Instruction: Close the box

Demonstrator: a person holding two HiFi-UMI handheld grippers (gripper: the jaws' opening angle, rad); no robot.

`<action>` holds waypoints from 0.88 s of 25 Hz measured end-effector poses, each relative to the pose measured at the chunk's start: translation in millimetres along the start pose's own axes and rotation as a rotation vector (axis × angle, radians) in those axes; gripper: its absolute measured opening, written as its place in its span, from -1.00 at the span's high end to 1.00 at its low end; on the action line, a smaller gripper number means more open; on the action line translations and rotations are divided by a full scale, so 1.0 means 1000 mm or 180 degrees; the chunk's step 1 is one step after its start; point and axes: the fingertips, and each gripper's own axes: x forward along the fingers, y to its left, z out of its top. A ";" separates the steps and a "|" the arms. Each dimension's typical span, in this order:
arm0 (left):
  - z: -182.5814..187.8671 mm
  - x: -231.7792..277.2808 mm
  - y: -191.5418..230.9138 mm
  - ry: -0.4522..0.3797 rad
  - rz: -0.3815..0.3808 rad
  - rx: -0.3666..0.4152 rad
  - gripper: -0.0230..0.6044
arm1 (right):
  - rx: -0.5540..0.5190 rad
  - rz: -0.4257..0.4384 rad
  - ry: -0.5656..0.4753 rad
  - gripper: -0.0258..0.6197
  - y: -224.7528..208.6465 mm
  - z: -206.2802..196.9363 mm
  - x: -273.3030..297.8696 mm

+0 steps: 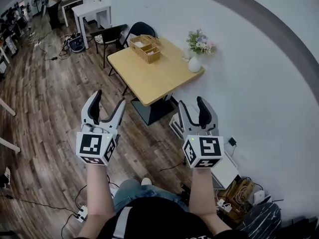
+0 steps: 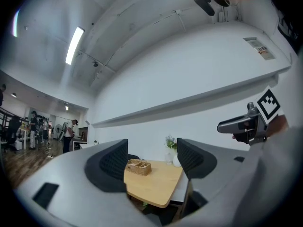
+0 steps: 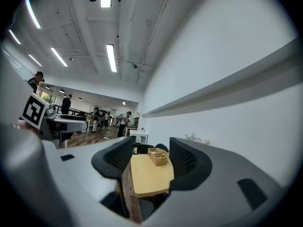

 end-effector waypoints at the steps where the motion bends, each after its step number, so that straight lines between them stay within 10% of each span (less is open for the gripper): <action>1: -0.005 0.004 0.000 0.0019 0.0006 -0.0004 -0.06 | -0.0025 0.0020 0.0013 0.14 -0.001 -0.004 0.005; 22: -0.068 0.144 0.057 0.0128 -0.0161 -0.0095 -0.05 | -0.0003 -0.0024 0.0283 0.14 -0.037 -0.065 0.146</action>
